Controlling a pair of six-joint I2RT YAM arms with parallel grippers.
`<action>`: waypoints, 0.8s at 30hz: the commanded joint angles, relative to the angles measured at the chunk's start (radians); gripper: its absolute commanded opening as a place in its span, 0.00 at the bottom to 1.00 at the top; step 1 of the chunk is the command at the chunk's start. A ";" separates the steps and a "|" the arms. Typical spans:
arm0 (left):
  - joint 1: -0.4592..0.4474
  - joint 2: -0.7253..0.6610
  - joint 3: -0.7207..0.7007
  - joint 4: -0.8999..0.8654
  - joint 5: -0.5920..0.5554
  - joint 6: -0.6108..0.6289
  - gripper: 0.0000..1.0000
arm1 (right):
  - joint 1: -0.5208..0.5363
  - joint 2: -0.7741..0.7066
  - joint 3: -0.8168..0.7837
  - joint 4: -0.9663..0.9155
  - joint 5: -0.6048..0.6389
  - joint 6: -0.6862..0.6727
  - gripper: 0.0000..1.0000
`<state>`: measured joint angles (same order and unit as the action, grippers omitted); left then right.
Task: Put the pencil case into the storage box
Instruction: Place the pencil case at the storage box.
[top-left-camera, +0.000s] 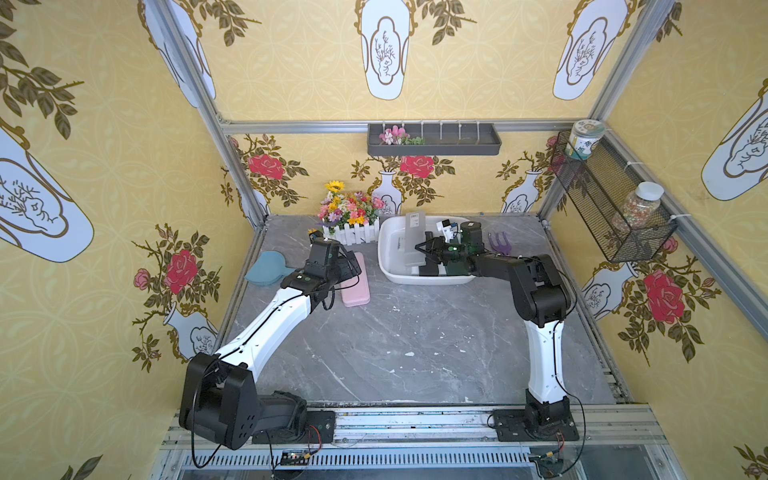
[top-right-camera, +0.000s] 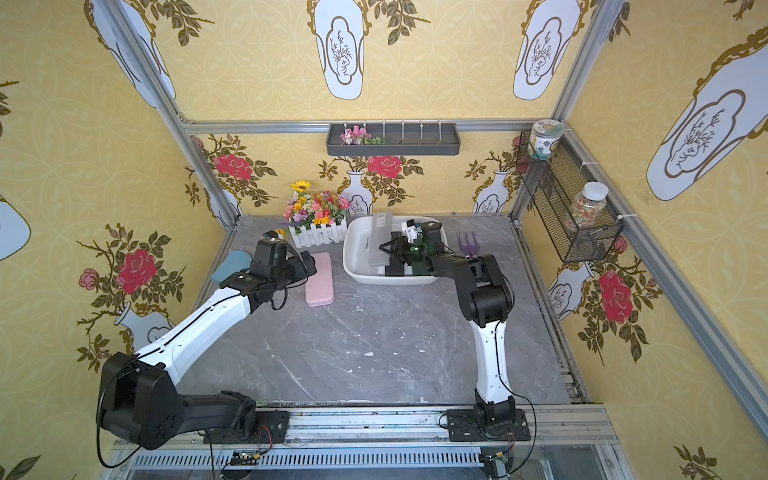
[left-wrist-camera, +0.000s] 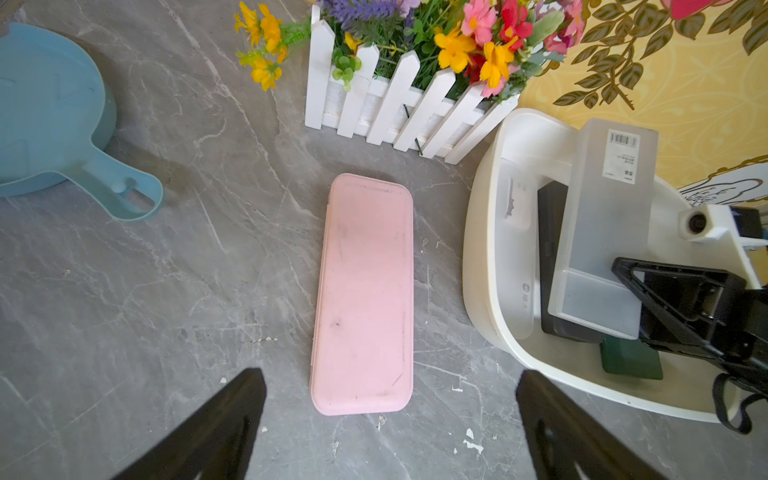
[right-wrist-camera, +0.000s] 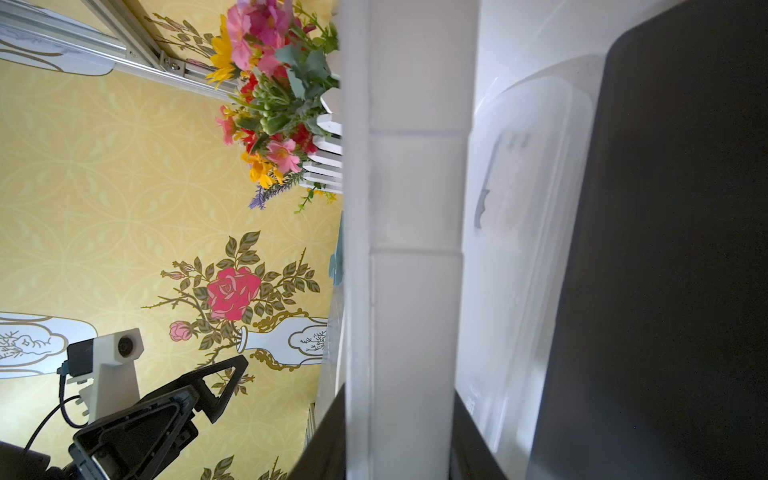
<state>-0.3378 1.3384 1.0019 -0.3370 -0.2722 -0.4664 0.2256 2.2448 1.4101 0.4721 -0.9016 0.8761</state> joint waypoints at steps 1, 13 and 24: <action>0.005 0.007 -0.012 0.023 0.008 0.015 1.00 | 0.009 0.020 0.012 0.072 -0.022 0.030 0.35; 0.020 0.007 -0.031 0.035 0.016 0.034 1.00 | 0.092 0.050 0.010 0.046 0.035 0.016 0.36; 0.046 -0.025 -0.062 0.036 0.033 0.044 1.00 | 0.111 0.050 -0.019 0.109 0.087 0.073 0.51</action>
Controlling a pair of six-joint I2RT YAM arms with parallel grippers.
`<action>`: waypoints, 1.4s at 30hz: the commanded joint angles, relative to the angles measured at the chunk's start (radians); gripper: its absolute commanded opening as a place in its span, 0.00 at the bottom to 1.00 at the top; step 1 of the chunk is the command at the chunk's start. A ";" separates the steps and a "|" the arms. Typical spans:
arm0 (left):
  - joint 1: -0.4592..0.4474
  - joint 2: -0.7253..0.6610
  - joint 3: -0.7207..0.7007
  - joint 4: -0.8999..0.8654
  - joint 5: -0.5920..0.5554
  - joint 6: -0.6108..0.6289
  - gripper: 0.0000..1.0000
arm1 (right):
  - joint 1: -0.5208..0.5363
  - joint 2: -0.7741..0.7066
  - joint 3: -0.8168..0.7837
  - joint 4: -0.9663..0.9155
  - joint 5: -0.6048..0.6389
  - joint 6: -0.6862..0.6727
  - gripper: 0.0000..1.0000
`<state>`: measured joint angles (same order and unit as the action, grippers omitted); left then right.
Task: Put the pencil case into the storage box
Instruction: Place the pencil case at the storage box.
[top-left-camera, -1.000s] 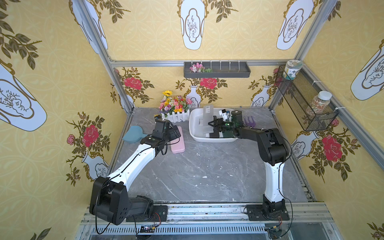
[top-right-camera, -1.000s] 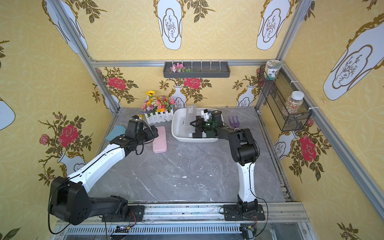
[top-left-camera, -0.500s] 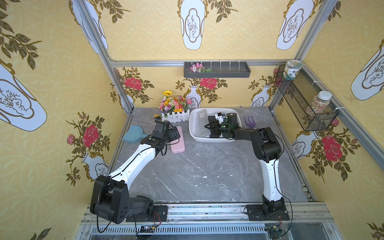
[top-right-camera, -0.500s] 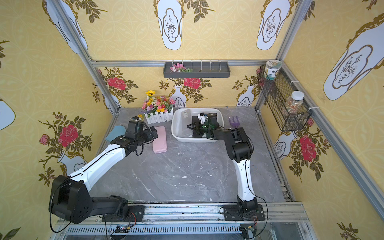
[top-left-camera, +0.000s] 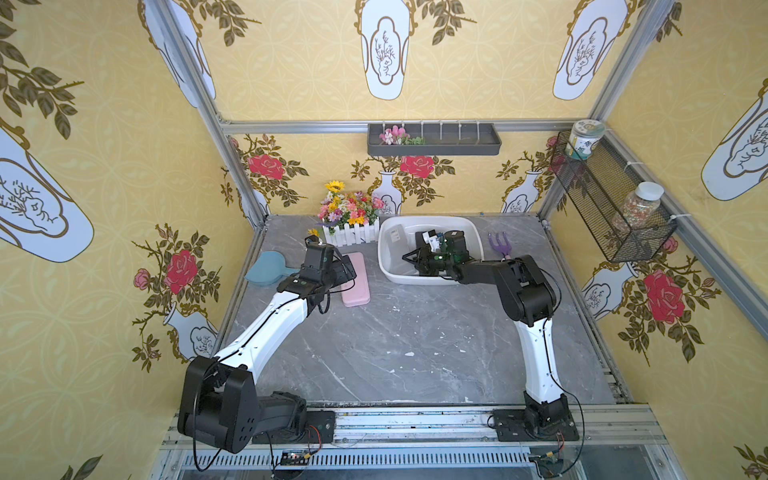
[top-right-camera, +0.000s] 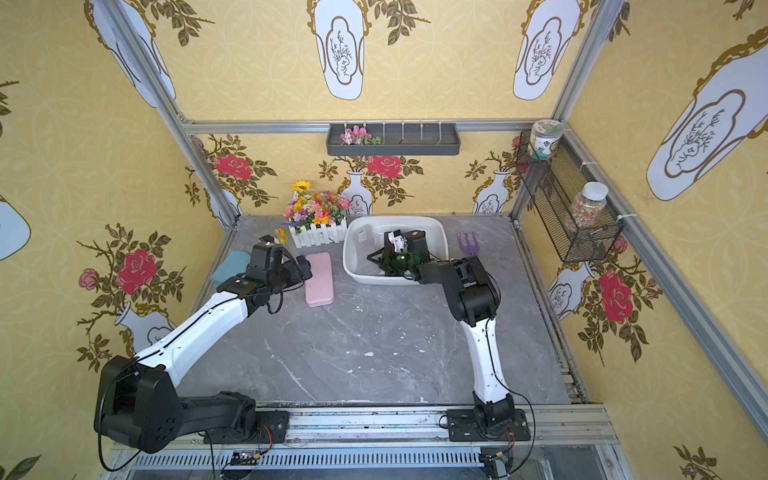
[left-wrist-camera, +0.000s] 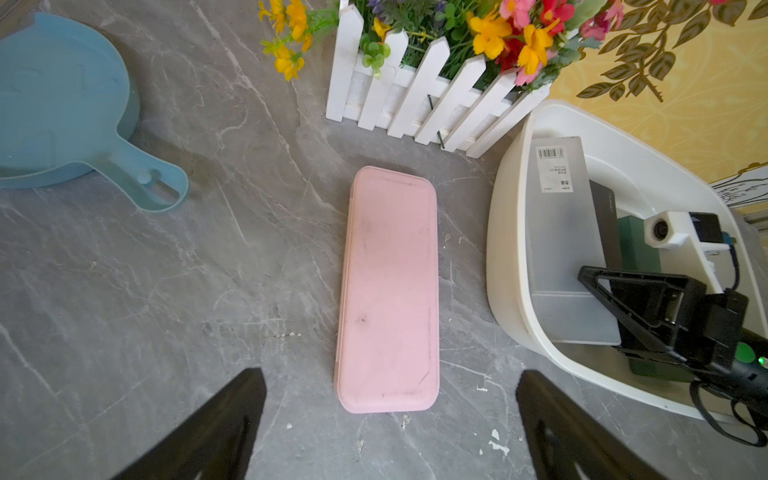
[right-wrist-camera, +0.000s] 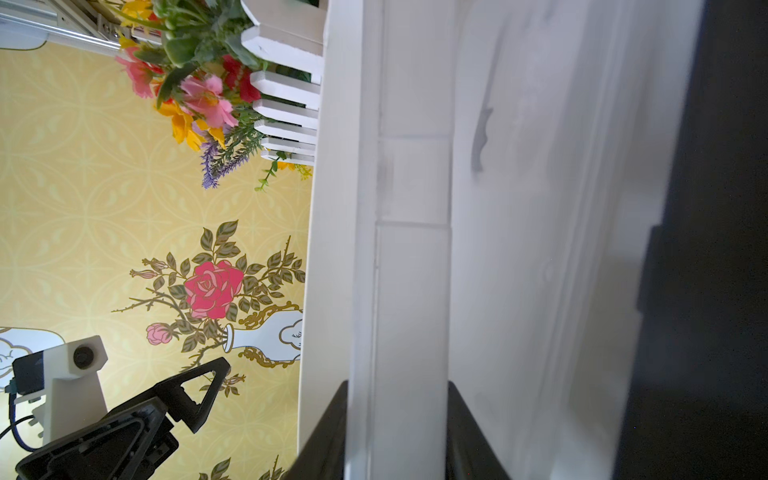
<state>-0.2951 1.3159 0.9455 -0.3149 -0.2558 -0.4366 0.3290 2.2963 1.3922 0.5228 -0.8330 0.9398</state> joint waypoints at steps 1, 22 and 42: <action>0.004 -0.002 -0.005 0.015 0.017 0.015 1.00 | 0.012 -0.002 0.002 0.052 0.019 0.007 0.53; 0.004 0.022 -0.004 0.013 0.043 0.007 1.00 | -0.022 -0.422 -0.007 -0.527 0.293 -0.389 0.97; 0.104 0.150 0.017 0.052 0.051 -0.141 1.00 | 0.472 -0.150 0.430 -1.054 0.678 -0.621 0.97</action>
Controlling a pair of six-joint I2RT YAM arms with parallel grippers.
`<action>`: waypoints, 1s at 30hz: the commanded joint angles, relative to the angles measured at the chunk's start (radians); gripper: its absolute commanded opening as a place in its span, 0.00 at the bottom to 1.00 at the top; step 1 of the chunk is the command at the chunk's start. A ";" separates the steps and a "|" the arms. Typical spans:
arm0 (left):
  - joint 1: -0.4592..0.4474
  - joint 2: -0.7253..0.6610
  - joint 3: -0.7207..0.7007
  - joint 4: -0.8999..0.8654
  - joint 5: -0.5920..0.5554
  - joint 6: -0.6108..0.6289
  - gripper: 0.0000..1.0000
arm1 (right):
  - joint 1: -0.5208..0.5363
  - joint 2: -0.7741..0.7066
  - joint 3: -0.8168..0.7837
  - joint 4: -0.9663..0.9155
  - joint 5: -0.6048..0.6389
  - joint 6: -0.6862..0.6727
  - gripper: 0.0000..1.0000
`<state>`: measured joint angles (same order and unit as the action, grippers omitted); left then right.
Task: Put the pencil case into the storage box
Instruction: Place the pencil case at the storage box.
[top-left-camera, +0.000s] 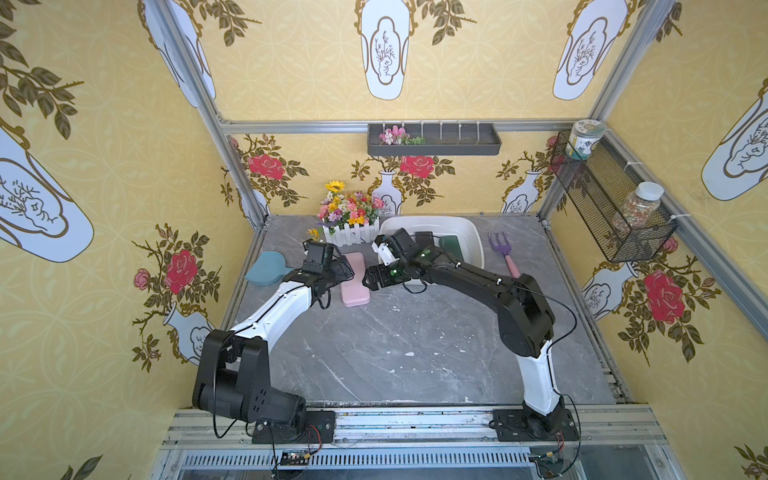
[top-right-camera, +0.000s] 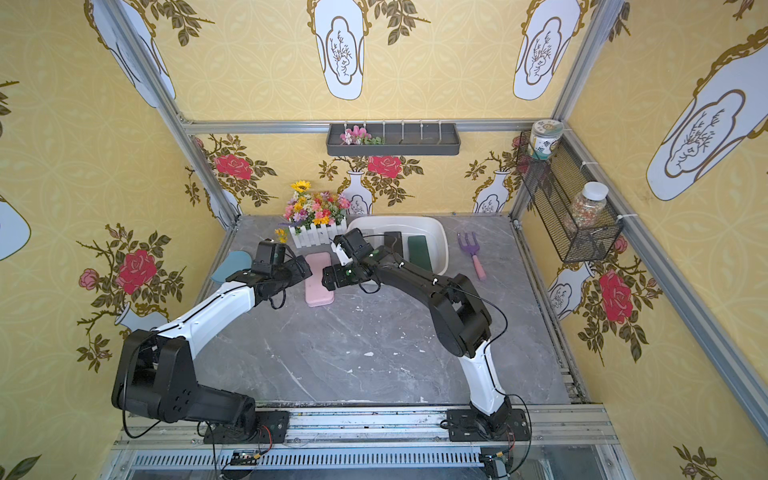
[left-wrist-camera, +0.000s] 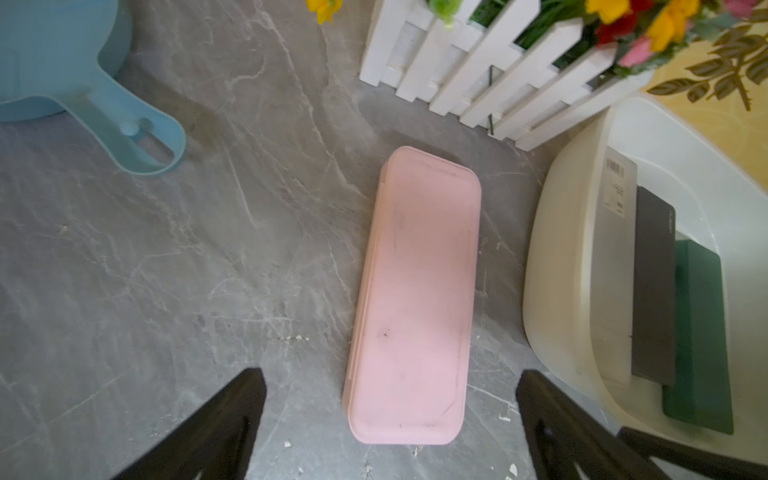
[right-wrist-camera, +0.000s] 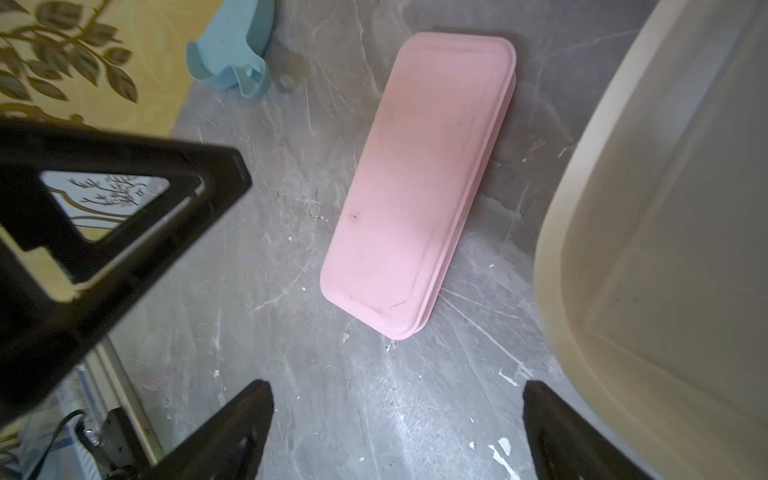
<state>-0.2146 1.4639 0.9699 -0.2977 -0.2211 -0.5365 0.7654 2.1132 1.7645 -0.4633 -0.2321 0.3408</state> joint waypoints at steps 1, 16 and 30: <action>0.038 -0.003 -0.020 0.051 0.026 -0.045 1.00 | 0.051 0.058 0.103 -0.099 0.110 -0.030 0.97; 0.123 0.001 -0.116 0.121 0.091 -0.040 1.00 | 0.142 0.310 0.454 -0.276 0.383 0.003 0.97; 0.147 0.077 -0.101 0.159 0.117 -0.054 1.00 | 0.143 0.383 0.470 -0.185 0.412 0.052 0.97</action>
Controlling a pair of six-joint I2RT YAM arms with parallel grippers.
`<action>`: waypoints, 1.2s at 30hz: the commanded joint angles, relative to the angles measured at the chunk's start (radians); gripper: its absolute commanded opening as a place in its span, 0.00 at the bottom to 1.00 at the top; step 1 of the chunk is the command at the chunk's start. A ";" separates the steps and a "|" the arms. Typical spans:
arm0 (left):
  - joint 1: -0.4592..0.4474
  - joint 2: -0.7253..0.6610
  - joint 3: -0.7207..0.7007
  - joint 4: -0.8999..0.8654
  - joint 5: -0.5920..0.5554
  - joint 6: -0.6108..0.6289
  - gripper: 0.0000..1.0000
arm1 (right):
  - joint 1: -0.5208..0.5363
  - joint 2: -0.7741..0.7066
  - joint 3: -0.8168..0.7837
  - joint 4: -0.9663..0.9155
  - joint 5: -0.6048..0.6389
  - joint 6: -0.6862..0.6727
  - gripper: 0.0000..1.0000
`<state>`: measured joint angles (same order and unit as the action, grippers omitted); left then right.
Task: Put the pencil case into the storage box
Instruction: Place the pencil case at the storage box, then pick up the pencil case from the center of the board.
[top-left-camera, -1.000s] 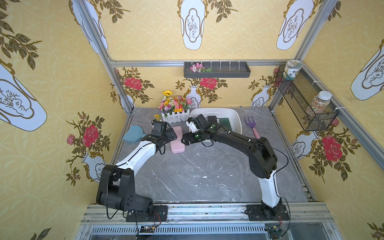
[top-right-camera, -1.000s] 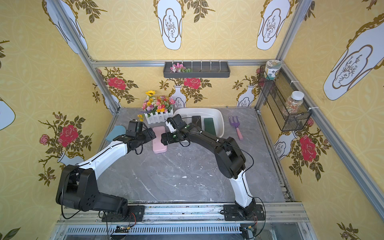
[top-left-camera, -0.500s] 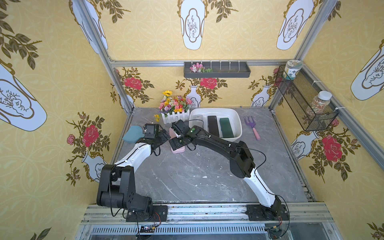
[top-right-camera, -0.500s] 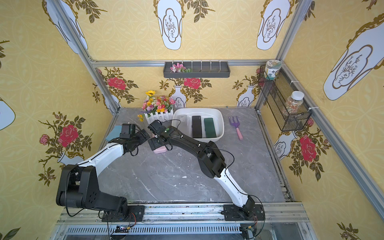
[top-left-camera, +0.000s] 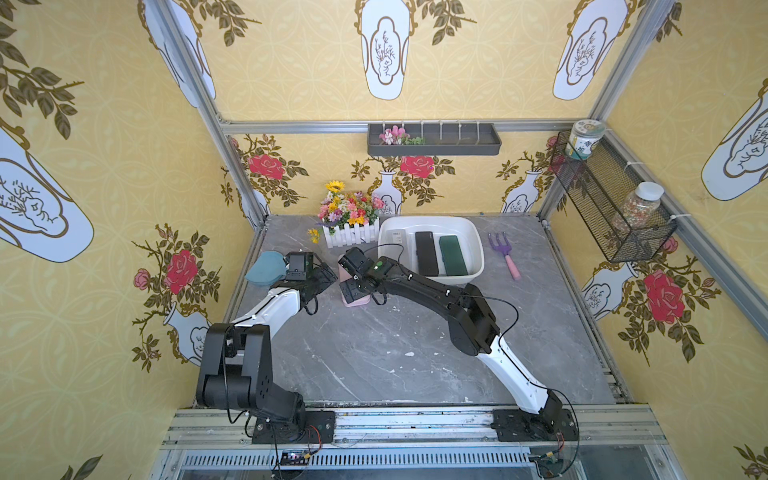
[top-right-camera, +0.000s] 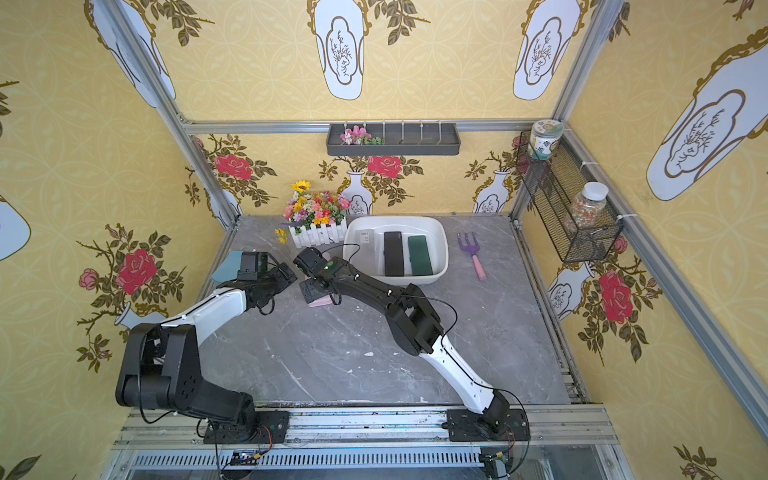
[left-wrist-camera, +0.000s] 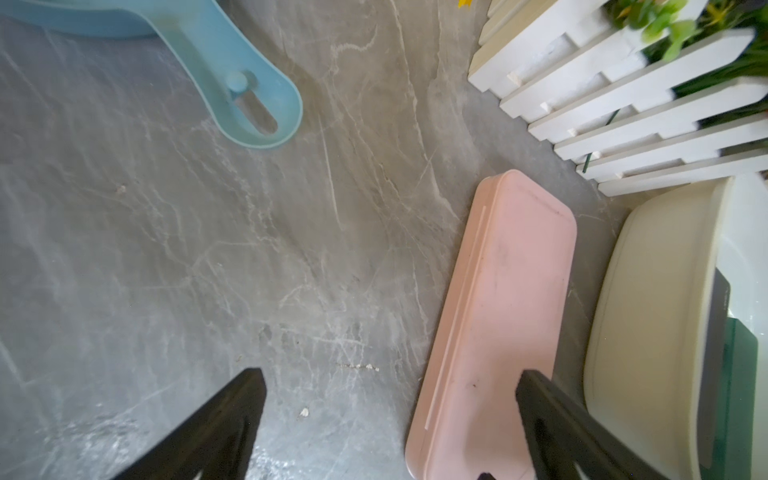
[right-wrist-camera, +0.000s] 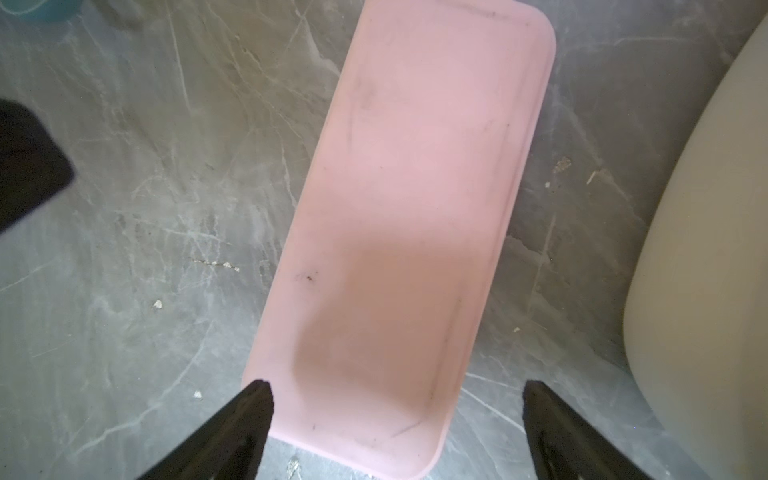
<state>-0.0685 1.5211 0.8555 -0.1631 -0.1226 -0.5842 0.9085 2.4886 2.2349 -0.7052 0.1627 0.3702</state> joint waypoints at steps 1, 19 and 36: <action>0.001 0.024 0.017 0.026 0.021 -0.008 1.00 | 0.000 0.015 0.008 0.060 0.015 0.022 0.97; 0.000 0.158 0.111 0.063 0.132 0.053 1.00 | -0.007 -0.022 -0.084 0.160 -0.003 0.014 0.97; -0.100 0.391 0.392 -0.120 0.263 0.254 1.00 | -0.002 -0.461 -0.605 0.285 0.063 0.069 0.97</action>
<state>-0.1596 1.8877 1.2266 -0.2142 0.1272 -0.3752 0.9077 2.0605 1.6558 -0.4496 0.1997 0.4240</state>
